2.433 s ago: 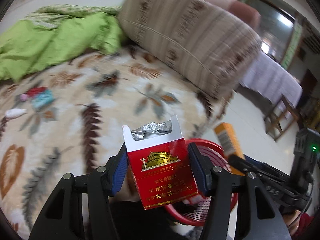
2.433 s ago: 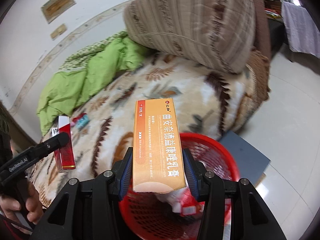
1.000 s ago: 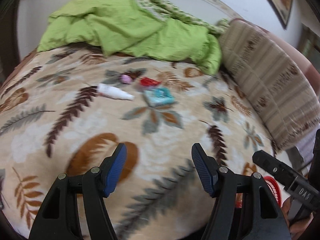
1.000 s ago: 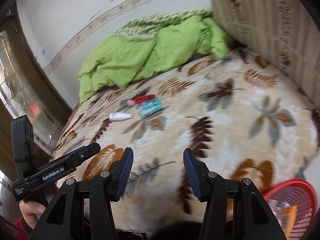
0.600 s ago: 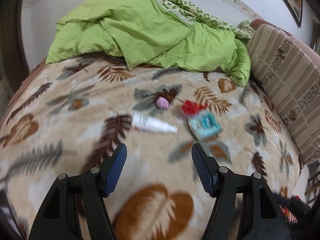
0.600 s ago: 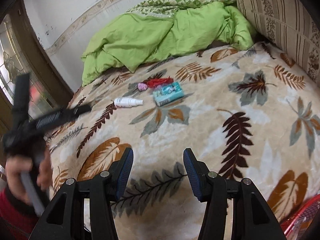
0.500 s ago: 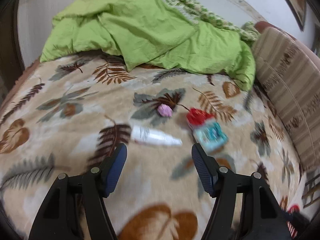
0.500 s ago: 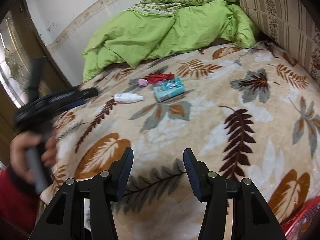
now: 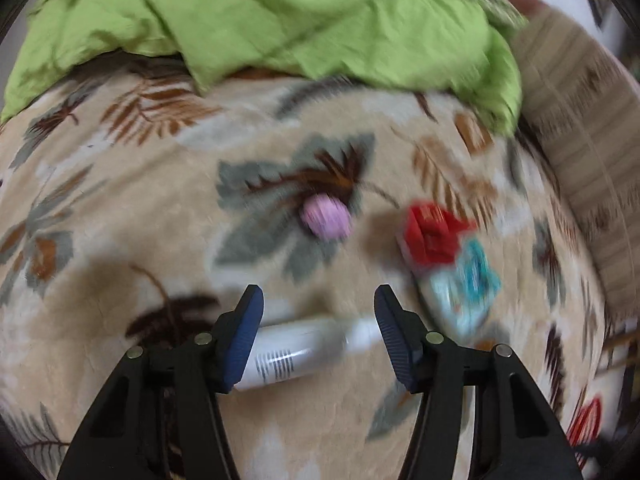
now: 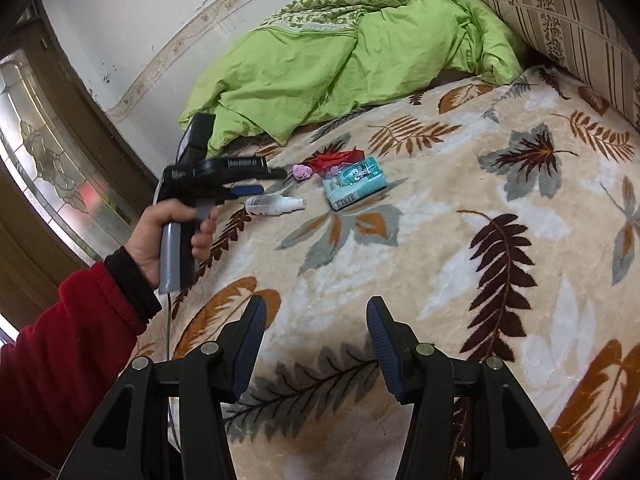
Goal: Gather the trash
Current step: 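Move both open tools back over the remaining trash on the bed, then grasp the white spray bottle with the left tool while the right tool grasps the teal tissue pack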
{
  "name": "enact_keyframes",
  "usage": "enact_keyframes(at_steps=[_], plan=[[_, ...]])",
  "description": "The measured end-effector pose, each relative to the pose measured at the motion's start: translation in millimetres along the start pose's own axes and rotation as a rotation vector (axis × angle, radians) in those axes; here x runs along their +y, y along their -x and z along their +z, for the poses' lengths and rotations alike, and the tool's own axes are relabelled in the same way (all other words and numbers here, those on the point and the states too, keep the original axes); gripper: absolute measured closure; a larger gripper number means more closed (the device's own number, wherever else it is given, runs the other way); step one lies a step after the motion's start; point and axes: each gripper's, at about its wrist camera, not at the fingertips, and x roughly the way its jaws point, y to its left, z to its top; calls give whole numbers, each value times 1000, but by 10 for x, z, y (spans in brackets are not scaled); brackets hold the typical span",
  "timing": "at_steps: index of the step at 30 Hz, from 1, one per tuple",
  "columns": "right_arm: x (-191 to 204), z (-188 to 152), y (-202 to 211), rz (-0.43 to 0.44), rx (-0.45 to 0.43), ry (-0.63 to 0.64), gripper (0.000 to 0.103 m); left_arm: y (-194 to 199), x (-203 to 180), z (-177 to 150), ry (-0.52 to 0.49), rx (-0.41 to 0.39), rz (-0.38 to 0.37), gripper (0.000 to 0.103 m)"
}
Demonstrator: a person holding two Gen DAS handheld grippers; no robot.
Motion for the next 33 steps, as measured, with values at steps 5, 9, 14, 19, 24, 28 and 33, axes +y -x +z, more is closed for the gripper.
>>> enact_keyframes(at_steps=[5, 9, 14, 19, 24, 28, 33], plan=[[-14, 0, 17, 13, -2, -8, 48, 83, -144, -422, -71, 54, -27, 46], [-29, 5, 10, 18, -6, -18, 48, 44, -221, -541, -58, 39, 34, 46], [-27, 11, 22, 10, -8, -17, 48, -104, -270, -404, 11, 21, 113, 65], [-64, 23, 4, 6, 6, -37, 48, -67, -311, -479, 52, -9, 171, 73], [-115, 163, -193, 18, 76, -30, 44, 230, -304, -851, 158, -52, 175, 74], [-150, 551, -504, -10, 100, 26, 41, 393, -303, -1088, 235, -88, 201, 74], [-314, 1168, -1091, -74, 66, -1, 38, 386, -345, -1166, 223, -126, 263, 74]])
